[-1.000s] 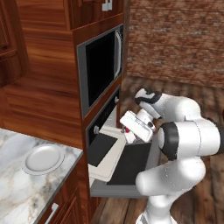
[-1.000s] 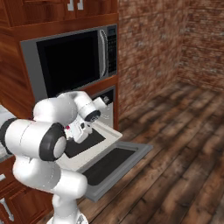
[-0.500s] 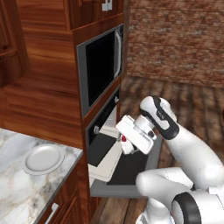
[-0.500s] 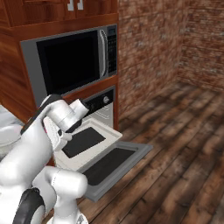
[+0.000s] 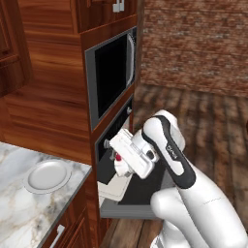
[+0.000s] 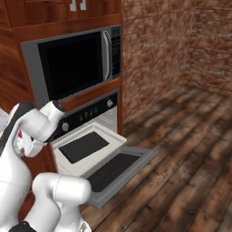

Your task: Take the baked cake out of the oven and place it on the plate for cooling. Then close the oven door.

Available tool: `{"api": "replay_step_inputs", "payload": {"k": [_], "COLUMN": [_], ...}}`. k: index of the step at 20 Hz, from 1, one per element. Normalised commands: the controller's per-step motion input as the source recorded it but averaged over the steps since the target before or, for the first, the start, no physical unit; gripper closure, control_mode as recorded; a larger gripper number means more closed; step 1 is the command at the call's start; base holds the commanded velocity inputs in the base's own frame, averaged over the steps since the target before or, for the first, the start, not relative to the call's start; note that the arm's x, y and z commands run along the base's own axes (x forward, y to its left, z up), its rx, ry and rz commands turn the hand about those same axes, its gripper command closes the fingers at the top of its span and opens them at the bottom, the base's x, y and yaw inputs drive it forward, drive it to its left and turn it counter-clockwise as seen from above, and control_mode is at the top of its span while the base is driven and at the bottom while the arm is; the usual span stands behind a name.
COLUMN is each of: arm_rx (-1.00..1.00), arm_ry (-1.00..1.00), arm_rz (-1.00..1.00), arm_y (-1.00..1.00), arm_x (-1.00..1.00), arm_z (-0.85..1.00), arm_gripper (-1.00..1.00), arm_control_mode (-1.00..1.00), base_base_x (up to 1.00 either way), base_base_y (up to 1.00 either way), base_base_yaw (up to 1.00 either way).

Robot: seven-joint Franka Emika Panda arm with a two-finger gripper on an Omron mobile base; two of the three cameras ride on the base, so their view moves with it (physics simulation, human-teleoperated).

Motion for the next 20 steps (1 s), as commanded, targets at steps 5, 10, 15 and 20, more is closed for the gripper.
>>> {"api": "replay_step_inputs", "payload": {"k": [5, 10, 15, 20], "arm_rx": [-0.08, -0.12, -0.14, -0.15], "arm_ry": [0.0, 0.0, 0.0, 0.01], "arm_rz": [0.0, 0.0, 0.0, 0.0], "arm_y": [0.8, 0.75, 0.58, 0.55], "arm_x": [0.0, 0.11, 0.46, 0.56], "arm_z": [0.26, 0.07, 0.0, 0.0], "arm_gripper": [1.0, 1.0, 1.0, 1.0], "arm_control_mode": [-1.0, -1.0, -1.0, -1.0], "base_base_x": [0.0, 0.0, 0.0, 0.0], "base_base_y": [0.0, 0.0, 0.0, 0.0], "base_base_yaw": [0.0, 0.0, 0.0, 0.0]}}
